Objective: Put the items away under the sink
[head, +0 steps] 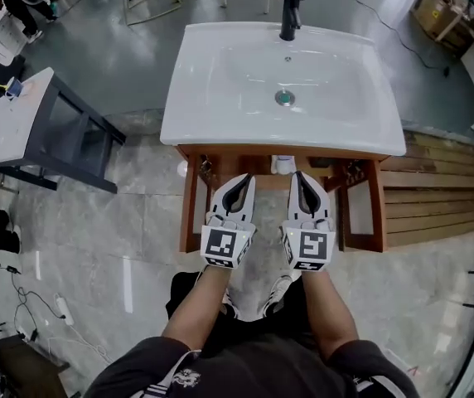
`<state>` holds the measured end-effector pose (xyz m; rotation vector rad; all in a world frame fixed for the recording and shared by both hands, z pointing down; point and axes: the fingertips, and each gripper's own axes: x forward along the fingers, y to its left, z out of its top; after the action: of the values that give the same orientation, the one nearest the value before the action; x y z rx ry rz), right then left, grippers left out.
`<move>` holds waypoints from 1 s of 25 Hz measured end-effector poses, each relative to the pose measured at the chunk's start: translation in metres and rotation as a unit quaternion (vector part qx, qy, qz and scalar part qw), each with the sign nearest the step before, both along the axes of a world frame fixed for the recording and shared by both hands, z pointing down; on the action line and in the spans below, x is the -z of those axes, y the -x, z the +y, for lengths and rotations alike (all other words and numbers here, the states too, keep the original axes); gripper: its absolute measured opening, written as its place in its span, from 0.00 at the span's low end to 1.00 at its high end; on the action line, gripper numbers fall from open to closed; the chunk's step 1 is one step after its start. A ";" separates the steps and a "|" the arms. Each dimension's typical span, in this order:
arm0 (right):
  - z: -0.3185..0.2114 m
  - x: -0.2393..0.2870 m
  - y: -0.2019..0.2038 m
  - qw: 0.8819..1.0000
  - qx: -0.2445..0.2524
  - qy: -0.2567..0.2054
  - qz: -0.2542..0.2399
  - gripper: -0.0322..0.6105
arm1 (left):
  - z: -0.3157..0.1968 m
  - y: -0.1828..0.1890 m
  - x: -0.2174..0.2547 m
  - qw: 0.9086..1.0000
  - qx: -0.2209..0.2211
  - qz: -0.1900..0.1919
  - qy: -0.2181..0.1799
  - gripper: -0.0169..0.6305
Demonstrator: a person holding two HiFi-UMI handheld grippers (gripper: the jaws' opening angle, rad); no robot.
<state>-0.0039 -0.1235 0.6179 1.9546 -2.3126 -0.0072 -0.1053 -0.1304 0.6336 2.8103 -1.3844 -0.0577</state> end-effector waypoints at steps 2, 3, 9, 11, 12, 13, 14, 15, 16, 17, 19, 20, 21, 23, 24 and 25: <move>0.013 0.043 0.008 1.000 0.009 0.004 -0.007 0.09 | 0.010 0.007 0.039 1.000 0.011 -0.008 0.009 0.02; 0.020 0.062 0.010 1.000 0.011 0.008 -0.008 0.09 | 0.016 0.010 0.059 1.000 0.014 -0.011 0.013 0.02; 0.057 0.173 0.009 0.999 0.018 0.024 0.009 0.09 | 0.052 0.009 0.174 0.999 0.005 -0.026 0.027 0.02; 0.069 0.200 0.009 0.999 0.020 0.026 0.009 0.09 | 0.063 0.011 0.200 0.999 0.001 -0.030 0.027 0.02; 0.074 0.209 0.009 0.999 0.020 0.028 0.009 0.09 | 0.069 0.013 0.210 0.999 -0.002 -0.033 0.029 0.02; 0.081 0.216 0.010 0.999 0.019 0.032 0.009 0.09 | 0.075 0.015 0.216 0.999 -0.003 -0.035 0.031 0.02; 0.088 0.220 0.009 0.999 0.019 0.037 0.008 0.09 | 0.082 0.017 0.222 0.999 -0.004 -0.038 0.035 0.02; 0.096 0.221 0.008 0.999 0.017 0.044 0.006 0.09 | 0.088 0.018 0.227 0.999 -0.006 -0.040 0.037 0.02; 0.101 0.223 0.006 0.999 0.015 0.047 0.006 0.09 | 0.092 0.019 0.231 0.998 -0.007 -0.041 0.038 0.02; 0.104 0.227 0.004 0.999 0.014 0.046 0.005 0.09 | 0.094 0.018 0.236 0.998 -0.009 -0.042 0.036 0.02; 0.104 0.238 0.000 0.999 0.014 0.038 0.006 0.09 | 0.093 0.013 0.247 0.999 -0.013 -0.041 0.027 0.02; 0.106 0.243 -0.002 0.999 0.014 0.037 0.005 0.09 | 0.095 0.010 0.252 0.999 -0.015 -0.041 0.024 0.02; 0.110 0.246 -0.003 0.999 0.014 0.037 0.005 0.09 | 0.099 0.009 0.257 0.999 -0.018 -0.041 0.023 0.02; 0.117 0.252 -0.006 0.999 0.014 0.037 0.004 0.09 | 0.108 0.004 0.263 0.999 -0.022 -0.041 0.022 0.02; 0.118 0.254 -0.007 0.999 0.015 0.035 0.005 0.09 | 0.111 0.001 0.265 0.999 -0.024 -0.040 0.022 0.02; 0.118 0.257 -0.008 0.999 0.018 0.032 0.007 0.09 | 0.113 -0.002 0.267 0.999 -0.026 -0.040 0.021 0.02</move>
<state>0.0038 -0.0050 0.3609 1.8783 -2.3088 0.0487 -0.1032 -0.0170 0.3668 2.8423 -1.3090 0.0822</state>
